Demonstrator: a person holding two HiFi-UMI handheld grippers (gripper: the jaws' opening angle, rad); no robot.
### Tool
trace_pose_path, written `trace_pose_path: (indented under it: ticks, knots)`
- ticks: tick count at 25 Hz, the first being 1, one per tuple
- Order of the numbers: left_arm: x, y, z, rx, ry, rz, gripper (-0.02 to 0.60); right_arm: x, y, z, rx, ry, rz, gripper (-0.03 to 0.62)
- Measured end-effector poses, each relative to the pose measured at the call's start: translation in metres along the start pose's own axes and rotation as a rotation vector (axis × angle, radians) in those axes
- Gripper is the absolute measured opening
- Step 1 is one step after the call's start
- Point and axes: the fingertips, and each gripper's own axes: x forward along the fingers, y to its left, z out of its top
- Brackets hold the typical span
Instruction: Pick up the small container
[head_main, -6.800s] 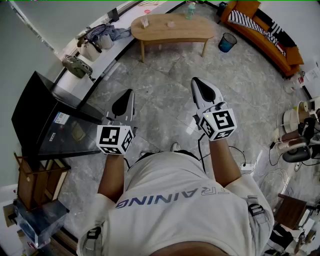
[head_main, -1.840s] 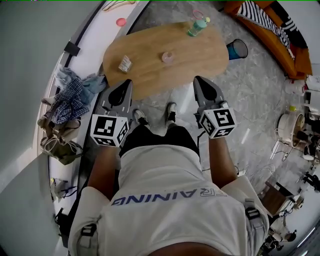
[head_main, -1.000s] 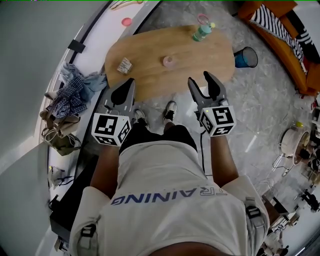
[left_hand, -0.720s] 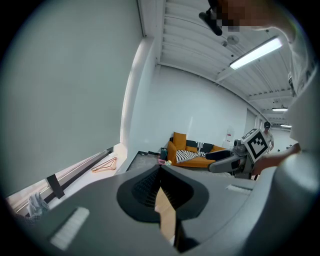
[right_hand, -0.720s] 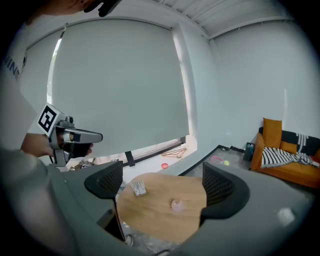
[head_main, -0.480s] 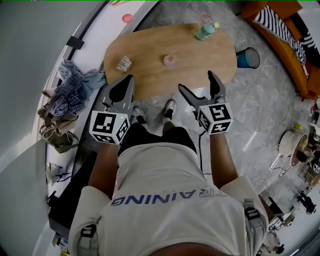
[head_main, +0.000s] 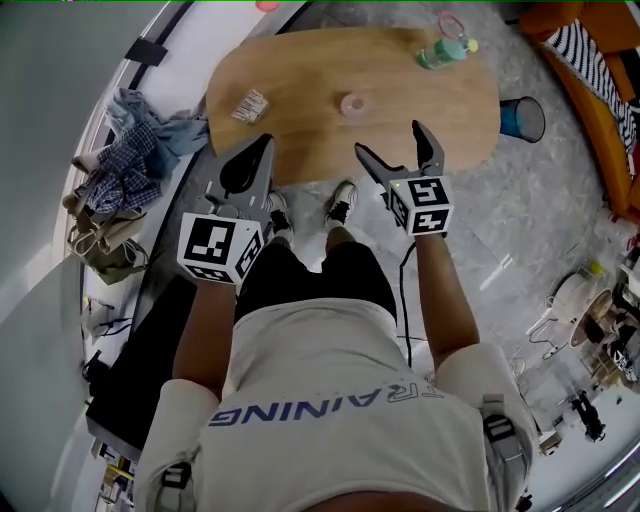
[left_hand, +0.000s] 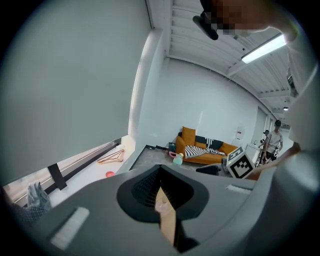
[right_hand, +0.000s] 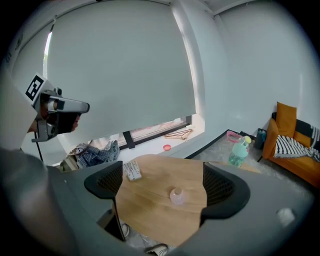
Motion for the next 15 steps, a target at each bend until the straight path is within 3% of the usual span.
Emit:
trace_pose_path:
  ticks: [4, 15]
  knots:
    - [0.022, 0.014, -0.028, -0.011, 0.030, 0.026, 0.002, 0.060, -0.015, -0.043, -0.037, 0.070, 0.023, 0.517]
    - [0.083, 0.040, -0.106, -0.078, 0.103, 0.052, 0.002, 0.195, -0.049, -0.144, 0.001, 0.183, 0.048, 0.526]
